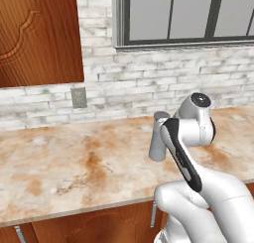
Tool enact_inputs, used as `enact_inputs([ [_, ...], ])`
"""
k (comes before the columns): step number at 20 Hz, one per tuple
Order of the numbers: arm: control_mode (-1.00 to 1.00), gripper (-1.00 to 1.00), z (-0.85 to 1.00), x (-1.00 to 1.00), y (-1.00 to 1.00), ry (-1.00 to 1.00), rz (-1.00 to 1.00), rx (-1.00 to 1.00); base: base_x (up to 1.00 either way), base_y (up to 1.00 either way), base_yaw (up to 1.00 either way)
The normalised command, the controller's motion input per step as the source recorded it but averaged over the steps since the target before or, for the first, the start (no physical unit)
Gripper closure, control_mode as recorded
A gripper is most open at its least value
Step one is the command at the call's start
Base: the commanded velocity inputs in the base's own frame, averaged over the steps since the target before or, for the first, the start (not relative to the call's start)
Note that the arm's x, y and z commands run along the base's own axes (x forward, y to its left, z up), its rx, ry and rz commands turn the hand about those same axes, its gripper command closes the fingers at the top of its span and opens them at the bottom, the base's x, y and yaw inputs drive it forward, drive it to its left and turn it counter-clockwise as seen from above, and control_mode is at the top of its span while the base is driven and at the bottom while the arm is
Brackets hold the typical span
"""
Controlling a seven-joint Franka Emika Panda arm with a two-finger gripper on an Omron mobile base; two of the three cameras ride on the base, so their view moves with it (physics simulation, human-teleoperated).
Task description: There is a tray on the dining counter. Grab the cup, mug, and pitcher and place them on the tray. The pitcher may be placed next to the tray if it cannot fit the tray.
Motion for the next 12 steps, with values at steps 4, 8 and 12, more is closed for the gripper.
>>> enact_inputs([
  [4,-1.0,-1.0,-0.19,0.24,0.0,0.0,0.0,0.0,0.0,0.0,0.0],
  [8,-1.0,-1.0,-0.1,0.3,0.0,0.0,0.0,0.0,0.0,0.0,0.0],
  [12,-1.0,-1.0,-0.05,0.14,0.0,0.0,0.01,0.0,0.0,0.0,0.0],
])
